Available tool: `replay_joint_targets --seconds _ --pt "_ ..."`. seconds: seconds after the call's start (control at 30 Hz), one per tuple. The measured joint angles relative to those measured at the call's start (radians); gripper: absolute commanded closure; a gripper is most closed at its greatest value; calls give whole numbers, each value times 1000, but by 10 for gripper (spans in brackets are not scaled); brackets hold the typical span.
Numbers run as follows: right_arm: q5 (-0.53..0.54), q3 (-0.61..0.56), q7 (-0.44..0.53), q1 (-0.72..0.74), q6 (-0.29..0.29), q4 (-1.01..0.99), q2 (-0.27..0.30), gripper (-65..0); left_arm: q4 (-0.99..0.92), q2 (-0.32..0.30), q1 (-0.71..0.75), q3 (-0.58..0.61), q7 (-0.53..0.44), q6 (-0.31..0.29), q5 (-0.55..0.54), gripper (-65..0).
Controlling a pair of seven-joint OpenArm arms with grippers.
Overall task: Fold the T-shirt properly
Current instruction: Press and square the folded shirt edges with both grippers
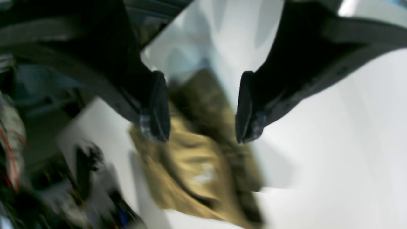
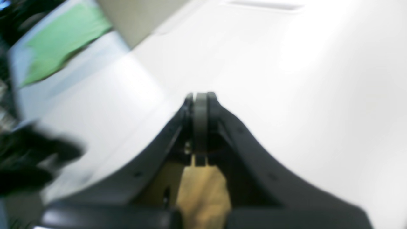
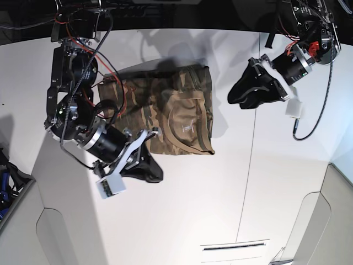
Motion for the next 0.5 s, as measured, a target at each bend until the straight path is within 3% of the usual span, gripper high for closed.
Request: replay_joint_targets --seconds 0.2,0.37,0.5 --pt "-15 83 61 62 0 -123 35 0 52 0 0 245 -21 0 59 -365" --pt "-66 87 152 117 0 -289 52 0 51 -3 0 432 -143 -3 281 -365" --pt "-84 87 227 162 0 -446 50 0 32 -3 0 502 -203 -4 419 -365"
